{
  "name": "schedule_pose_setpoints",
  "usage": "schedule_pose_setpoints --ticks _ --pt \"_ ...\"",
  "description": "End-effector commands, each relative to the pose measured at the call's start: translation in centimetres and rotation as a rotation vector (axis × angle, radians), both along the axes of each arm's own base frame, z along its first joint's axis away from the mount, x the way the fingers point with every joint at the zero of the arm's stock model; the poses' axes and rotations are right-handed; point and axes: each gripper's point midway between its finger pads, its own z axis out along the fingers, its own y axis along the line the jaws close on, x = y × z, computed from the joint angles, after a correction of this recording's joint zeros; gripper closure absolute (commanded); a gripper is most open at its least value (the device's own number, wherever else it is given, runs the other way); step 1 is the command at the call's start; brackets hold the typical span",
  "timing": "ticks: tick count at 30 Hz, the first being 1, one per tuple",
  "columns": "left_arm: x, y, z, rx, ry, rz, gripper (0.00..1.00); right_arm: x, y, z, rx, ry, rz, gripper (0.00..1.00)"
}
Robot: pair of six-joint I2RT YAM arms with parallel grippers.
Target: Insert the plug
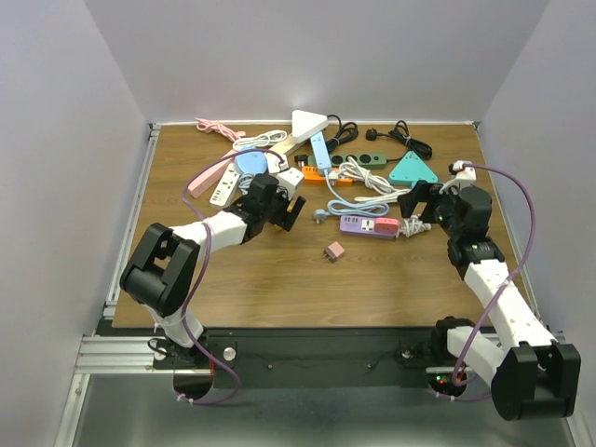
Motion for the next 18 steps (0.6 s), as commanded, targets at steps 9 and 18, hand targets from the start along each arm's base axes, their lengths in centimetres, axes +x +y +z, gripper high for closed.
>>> schedule_pose_setpoints --ticks 9,18 --pt "0.7 1.3 1.5 0.01 -0.021 0.084 0.07 0.6 0.5 2.1 -0.006 -0.047 0.03 0.0" --pt "1.6 3.4 2.2 0.02 -0.069 0.237 0.07 0.5 0.6 2.1 -0.005 -0.047 0.035 0.0"
